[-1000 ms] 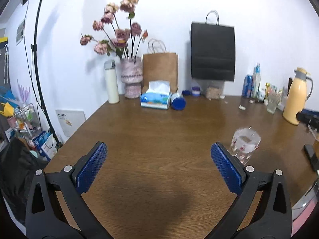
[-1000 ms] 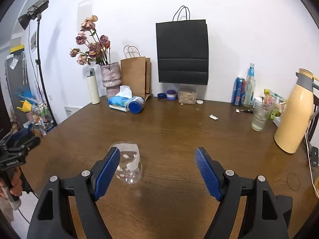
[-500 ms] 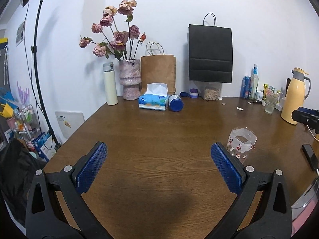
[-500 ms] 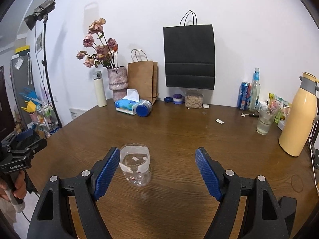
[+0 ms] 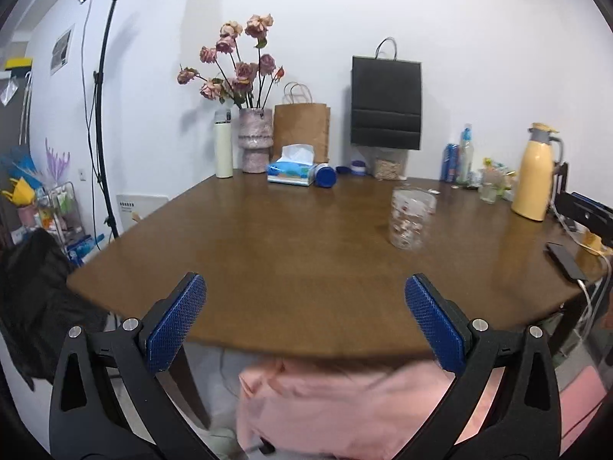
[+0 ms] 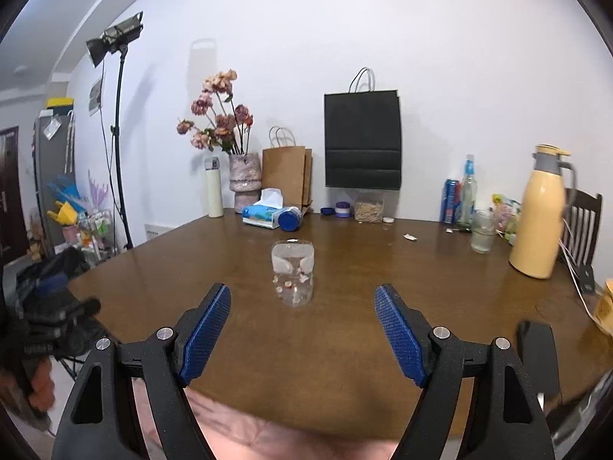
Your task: Flip cup upright
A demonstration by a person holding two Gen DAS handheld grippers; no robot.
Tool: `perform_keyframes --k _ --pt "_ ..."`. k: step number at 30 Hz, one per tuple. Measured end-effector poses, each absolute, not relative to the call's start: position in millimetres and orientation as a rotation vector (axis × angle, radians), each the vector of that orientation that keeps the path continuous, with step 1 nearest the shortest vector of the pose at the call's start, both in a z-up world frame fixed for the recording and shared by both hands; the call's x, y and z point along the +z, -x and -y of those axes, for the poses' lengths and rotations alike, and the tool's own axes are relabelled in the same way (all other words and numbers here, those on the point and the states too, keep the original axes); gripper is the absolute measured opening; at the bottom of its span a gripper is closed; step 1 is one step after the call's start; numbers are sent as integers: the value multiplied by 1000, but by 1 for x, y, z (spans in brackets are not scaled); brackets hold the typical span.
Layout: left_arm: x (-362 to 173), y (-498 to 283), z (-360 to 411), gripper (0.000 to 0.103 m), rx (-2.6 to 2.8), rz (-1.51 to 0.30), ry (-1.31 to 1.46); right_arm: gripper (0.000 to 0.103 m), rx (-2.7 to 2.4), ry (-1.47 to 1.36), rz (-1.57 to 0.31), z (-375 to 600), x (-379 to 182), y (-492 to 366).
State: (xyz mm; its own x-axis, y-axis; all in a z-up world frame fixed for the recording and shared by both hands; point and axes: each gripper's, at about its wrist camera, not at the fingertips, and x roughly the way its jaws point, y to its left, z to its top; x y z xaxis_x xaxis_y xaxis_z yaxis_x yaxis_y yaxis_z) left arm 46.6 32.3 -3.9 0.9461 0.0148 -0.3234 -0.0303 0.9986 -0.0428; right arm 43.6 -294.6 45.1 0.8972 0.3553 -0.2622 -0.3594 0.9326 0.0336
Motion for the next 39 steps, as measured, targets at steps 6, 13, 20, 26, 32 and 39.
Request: perform_keyframes --k 6,13,20,26,32,39 --pt "-22 2 -25 103 18 -218 -26 83 337 43 -213 286 10 22" --pt "-12 11 -16 103 9 -134 -66 83 393 60 -209 269 3 36" --pt "-13 14 -16 103 14 -124 -70 83 386 41 -230 272 0 33" --pt "-13 15 -15 103 12 -119 -74 83 388 40 -232 272 -1 34" --pt "-14 16 -16 103 10 -118 -75 83 386 40 -230 272 -1 34" --pt "-14 16 -14 103 10 -120 -74 83 387 43 -239 272 -2 34"
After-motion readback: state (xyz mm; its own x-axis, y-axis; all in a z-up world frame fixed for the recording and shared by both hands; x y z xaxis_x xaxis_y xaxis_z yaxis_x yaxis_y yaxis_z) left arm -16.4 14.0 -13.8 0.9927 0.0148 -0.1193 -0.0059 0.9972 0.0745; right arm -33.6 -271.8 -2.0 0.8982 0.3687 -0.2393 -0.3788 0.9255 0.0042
